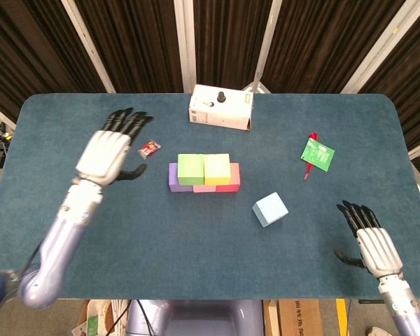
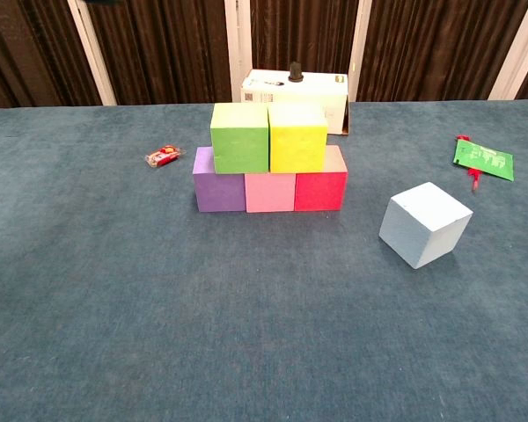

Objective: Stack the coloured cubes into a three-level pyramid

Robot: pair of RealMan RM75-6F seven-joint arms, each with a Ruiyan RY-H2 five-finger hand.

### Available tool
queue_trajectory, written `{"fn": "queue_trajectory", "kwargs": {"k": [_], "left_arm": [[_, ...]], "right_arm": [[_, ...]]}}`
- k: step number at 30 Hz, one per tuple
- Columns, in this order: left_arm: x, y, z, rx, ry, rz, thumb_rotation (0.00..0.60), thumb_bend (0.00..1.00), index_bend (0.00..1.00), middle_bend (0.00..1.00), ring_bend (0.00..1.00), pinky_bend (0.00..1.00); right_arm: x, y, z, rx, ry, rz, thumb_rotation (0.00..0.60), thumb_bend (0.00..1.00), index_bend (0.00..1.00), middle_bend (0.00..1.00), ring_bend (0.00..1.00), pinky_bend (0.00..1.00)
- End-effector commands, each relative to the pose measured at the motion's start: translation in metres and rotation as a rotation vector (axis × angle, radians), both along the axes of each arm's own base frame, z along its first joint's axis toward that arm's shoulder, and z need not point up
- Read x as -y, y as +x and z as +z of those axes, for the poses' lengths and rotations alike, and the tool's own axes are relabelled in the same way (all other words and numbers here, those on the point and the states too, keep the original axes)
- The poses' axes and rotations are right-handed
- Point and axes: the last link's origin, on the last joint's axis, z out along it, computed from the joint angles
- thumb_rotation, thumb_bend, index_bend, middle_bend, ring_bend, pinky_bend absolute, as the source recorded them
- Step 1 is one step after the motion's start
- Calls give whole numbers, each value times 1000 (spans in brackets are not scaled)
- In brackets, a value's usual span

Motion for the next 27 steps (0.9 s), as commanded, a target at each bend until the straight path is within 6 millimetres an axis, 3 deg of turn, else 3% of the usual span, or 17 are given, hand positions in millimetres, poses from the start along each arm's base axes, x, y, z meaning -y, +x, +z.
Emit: {"fn": "queue_trajectory", "kwargs": {"k": [1,9,16,27], "left_arm": [[36,-52,32,29,4,-2,600,333,119,55,0,0],[105,-113,51,103,101,-31,600,333,118,41,0,0],[149,-166,40,47,208,60,600,333,117,39,0,0],[173,-202,18,88,313,111,600,333,114,40,0,0]], "right_arm": [[22,20,2,-48,46,65,600,254,28,56,0,0],[52,49,-15,-141,180,152,600,255,29,56,0,0],[69,63,-33,-158,263,188,600,255,36,56,0,0],[91,87,-51,-144,288,238,600,255,82,78,0,0]]}}
